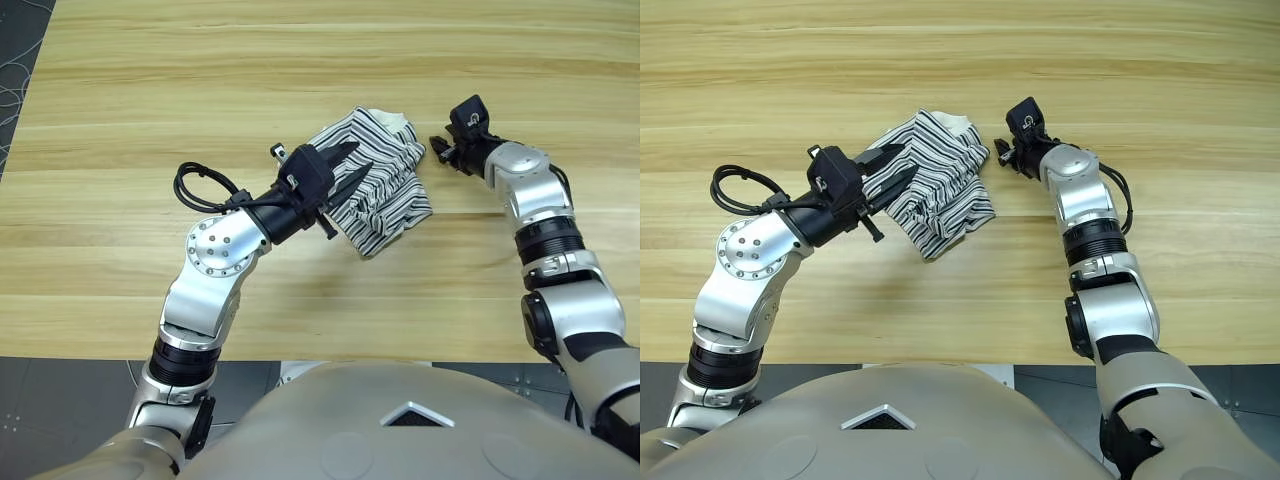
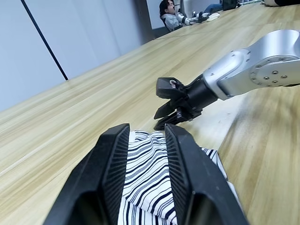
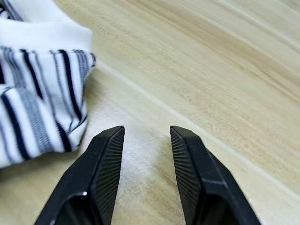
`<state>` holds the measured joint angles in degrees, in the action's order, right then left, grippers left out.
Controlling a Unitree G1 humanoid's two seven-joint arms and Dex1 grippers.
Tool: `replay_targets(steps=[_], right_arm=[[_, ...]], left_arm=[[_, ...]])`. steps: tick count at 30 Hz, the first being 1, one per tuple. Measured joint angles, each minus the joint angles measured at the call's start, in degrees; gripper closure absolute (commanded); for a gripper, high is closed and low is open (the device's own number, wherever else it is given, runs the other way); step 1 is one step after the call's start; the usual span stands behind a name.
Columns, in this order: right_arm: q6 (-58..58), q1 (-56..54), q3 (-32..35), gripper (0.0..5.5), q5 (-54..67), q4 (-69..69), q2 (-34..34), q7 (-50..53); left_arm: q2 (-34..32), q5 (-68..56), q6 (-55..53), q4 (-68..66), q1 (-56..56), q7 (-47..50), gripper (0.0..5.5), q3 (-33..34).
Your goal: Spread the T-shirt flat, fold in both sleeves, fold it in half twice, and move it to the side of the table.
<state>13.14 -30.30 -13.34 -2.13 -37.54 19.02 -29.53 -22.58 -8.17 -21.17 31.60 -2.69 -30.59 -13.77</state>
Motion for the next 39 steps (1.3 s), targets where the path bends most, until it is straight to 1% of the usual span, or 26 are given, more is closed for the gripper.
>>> replay_targets(steps=[4,9,20,24,31,33,39], right_arm=[[-1.2,2.3,-2.3,3.71,-1.2,4.4,1.4,-4.3],[-0.6,5.8,-3.1,3.71,-1.1,11.1,4.2,-10.2],[0.7,7.9,-2.7,3.71,-1.0,14.6,4.6,-11.7],[0.7,7.0,-2.1,3.71,-0.9,12.2,2.5,-10.4],[-3.8,3.3,-0.3,3.71,-0.5,2.8,-4.6,-4.2],[-5.5,3.0,0.6,3.71,-0.5,0.9,-5.8,-3.0],[-6.7,3.3,1.4,3.71,0.2,1.0,-7.0,-3.1]], left_arm=[[1.1,-0.3,-0.3,-2.9,0.1,0.0,4.10,-0.6],[1.4,-0.3,-0.3,-4.0,0.0,0.1,4.10,-0.2],[1.7,-0.5,-0.3,-3.7,-0.2,0.2,4.10,0.1],[1.8,-0.5,-0.3,-3.5,-0.3,0.2,4.10,0.2],[1.8,-0.5,0.4,-2.8,-1.2,0.2,4.10,0.3],[1.9,-0.6,0.7,-2.8,-1.2,0.2,4.10,0.3],[2.0,-0.6,1.3,-2.8,-1.3,0.2,4.10,0.3]])
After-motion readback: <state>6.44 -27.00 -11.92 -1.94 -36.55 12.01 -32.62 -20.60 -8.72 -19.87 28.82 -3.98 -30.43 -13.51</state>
